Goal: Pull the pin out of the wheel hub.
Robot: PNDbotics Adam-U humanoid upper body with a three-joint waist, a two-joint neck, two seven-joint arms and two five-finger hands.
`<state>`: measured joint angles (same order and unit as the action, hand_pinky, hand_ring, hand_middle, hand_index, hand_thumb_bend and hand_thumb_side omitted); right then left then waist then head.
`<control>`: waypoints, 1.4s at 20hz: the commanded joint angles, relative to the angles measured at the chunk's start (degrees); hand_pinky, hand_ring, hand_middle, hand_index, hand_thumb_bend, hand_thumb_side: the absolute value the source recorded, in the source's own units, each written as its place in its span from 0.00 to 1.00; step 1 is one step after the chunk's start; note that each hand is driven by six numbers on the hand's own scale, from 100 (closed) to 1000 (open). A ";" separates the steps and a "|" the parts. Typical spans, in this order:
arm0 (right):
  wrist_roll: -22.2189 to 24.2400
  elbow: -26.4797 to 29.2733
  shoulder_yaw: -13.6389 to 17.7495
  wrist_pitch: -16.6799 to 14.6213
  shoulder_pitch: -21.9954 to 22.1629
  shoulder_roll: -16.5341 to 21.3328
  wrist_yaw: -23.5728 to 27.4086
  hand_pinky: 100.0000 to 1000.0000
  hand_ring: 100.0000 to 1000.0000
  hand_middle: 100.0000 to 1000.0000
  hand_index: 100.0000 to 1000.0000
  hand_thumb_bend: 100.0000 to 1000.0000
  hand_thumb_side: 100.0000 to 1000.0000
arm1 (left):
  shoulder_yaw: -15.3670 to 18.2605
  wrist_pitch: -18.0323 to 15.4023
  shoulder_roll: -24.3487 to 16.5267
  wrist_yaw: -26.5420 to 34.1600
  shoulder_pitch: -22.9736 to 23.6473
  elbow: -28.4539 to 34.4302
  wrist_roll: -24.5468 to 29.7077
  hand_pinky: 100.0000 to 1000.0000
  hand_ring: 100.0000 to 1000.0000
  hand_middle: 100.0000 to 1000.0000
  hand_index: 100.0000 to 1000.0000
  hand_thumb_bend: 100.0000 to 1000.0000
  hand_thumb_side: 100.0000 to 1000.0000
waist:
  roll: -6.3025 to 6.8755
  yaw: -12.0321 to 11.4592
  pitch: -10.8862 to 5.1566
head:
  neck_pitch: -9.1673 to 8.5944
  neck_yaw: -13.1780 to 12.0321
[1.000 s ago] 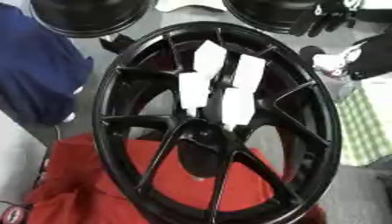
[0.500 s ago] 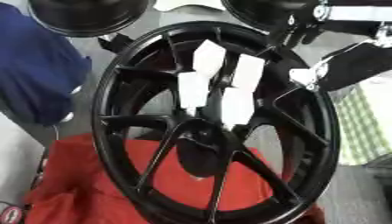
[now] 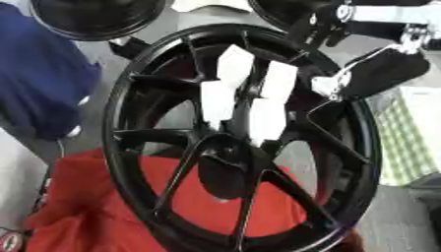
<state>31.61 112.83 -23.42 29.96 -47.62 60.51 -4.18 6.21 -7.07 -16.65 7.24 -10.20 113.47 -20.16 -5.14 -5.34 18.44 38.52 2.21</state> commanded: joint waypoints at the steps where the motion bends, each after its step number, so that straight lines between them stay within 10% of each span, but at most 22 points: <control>1: -0.74 -0.51 -0.14 1.68 -1.50 0.10 -0.81 0.87 0.87 0.85 0.91 0.00 0.26 | -0.14 0.02 -0.38 -0.16 -0.65 1.12 0.38 0.68 0.81 0.73 0.89 0.35 0.51 | 0.04 -0.11 -1.16 | 0.21 0.26; 21: 1.70 -1.94 -0.11 -1.35 -1.51 -1.93 -0.54 0.92 0.92 0.90 0.98 0.00 0.51 | -0.38 0.41 0.16 -0.75 -1.41 1.12 0.76 0.68 0.81 0.73 0.89 0.34 0.51 | -0.33 -0.54 0.74 | 1.78 1.07; 28: 5.17 -3.19 -0.23 -3.20 -1.99 -2.52 -3.41 0.95 0.94 0.92 1.00 0.00 0.32 | -0.55 0.59 0.29 -0.79 -1.64 1.12 0.93 0.68 0.81 0.73 0.89 0.34 0.51 | -0.54 -0.62 0.99 | 1.49 1.16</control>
<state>36.02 109.89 -24.56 26.85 -48.70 57.04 -6.79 5.81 -6.42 -16.09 6.70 -11.31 113.47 -19.38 -5.86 -5.95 20.23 40.43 3.19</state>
